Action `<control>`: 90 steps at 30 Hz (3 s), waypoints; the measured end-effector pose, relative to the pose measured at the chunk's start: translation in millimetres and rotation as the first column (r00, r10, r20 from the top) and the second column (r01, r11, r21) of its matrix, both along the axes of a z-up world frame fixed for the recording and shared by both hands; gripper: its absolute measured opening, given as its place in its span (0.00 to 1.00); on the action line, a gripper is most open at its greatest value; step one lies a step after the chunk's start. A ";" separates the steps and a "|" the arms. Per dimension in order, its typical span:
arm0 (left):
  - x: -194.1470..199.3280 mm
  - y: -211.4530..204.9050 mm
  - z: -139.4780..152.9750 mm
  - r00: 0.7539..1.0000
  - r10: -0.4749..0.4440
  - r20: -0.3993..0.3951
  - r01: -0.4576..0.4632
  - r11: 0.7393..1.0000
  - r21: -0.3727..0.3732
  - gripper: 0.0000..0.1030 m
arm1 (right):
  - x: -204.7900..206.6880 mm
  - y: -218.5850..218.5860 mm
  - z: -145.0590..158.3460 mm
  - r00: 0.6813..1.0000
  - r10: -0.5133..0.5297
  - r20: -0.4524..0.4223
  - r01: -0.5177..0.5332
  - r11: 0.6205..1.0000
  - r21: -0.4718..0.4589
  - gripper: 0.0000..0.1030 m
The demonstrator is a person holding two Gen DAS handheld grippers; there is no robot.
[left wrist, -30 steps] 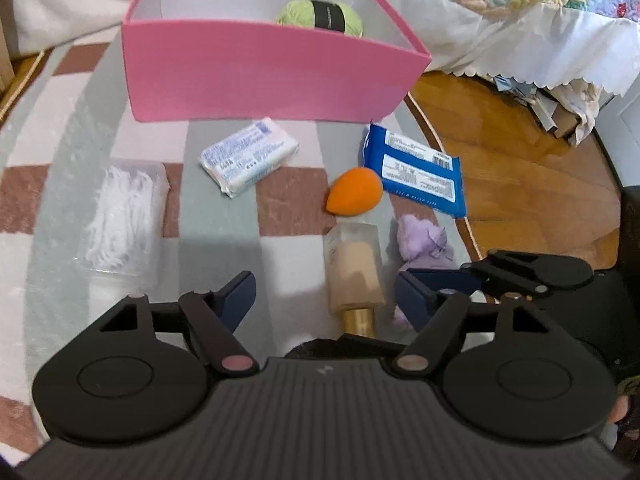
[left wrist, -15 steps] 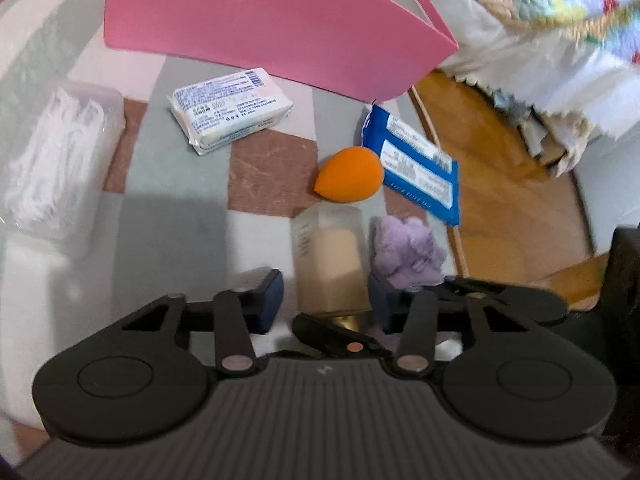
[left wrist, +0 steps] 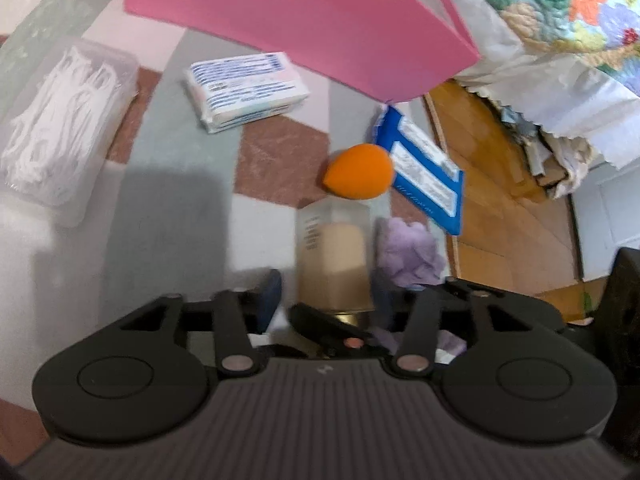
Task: Organize objects
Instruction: 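Close the left gripper around the foundation bottle's gold cap, then lift the foundation bottle with the left gripper and carry it into the pink box, then set the bottle down beside the yarn ball and open the left gripper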
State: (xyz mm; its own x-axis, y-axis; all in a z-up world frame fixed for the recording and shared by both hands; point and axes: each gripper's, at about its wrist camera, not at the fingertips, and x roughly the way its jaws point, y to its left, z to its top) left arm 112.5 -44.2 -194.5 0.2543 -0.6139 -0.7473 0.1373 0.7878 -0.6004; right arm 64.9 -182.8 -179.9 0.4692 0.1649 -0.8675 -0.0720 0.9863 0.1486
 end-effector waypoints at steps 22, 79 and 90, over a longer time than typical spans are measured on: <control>-48.3 14.1 78.1 0.991 -0.025 0.129 0.024 1.000 0.003 0.41 | -32.8 -4.3 57.6 0.998 0.017 0.059 -0.026 0.988 0.154 0.44; 254.3 -20.1 85.0 0.994 0.053 0.101 -0.062 0.994 0.092 0.40 | 248.5 -54.9 75.5 0.999 -0.006 0.040 0.002 0.995 0.096 0.42; 287.1 -35.9 42.5 0.998 0.060 0.010 -0.061 0.992 0.113 0.37 | 287.1 -65.3 29.8 0.996 -0.019 -0.083 0.023 0.999 0.043 0.42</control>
